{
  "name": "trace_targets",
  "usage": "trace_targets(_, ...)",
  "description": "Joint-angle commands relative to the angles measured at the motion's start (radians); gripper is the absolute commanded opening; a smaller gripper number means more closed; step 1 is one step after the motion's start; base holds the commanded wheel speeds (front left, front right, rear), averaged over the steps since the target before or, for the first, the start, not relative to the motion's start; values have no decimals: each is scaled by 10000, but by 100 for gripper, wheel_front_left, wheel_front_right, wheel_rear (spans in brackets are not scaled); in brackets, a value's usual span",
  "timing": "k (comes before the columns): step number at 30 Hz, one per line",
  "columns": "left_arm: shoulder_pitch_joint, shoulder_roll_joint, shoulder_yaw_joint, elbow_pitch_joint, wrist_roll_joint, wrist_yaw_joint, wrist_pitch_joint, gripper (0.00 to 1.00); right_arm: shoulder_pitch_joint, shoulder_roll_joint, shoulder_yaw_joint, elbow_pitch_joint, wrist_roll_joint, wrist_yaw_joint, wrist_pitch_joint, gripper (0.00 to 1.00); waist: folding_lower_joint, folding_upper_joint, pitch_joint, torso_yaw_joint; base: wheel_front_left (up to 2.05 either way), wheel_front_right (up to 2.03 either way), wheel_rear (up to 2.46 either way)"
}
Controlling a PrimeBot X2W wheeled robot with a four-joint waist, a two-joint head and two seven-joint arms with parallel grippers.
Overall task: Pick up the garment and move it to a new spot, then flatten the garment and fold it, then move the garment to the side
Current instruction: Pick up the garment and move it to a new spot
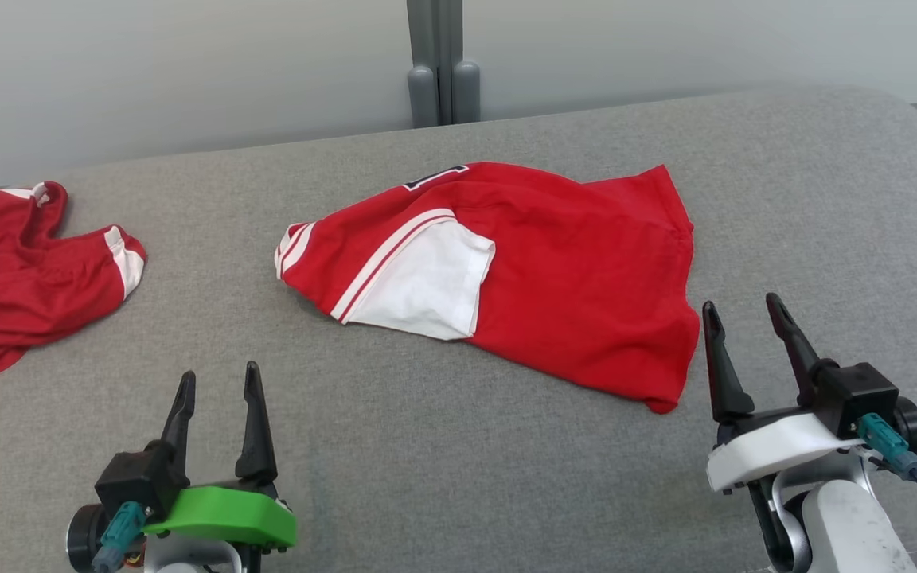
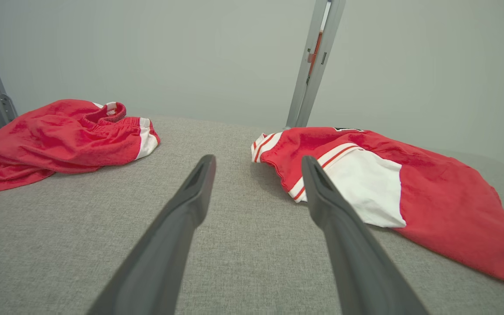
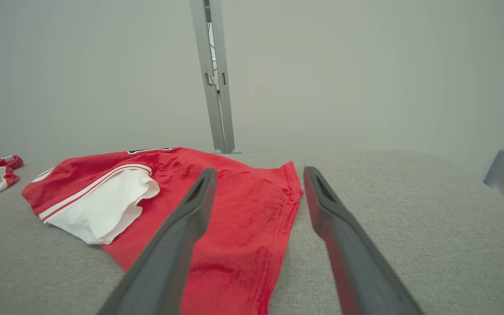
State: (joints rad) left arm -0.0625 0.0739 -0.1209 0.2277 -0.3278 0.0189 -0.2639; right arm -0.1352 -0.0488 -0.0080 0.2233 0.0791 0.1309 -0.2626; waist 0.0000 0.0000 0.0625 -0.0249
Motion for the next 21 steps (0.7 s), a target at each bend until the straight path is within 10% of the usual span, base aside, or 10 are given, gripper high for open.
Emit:
trace_targets(1, 279, -47, 99, -128, 93, -4, -8, 100, 171, -30, 98, 83, 149, -3, -35, 100, 0, 0, -127, 61, 0, 0, 0)
trace_targets(21, 834, -231, 254, -252, 140, 2, -9, 100, 240, -29, 687, 393, 496, -3, -35, 100, 0, 0, -159, 42, 0, 0, 0)
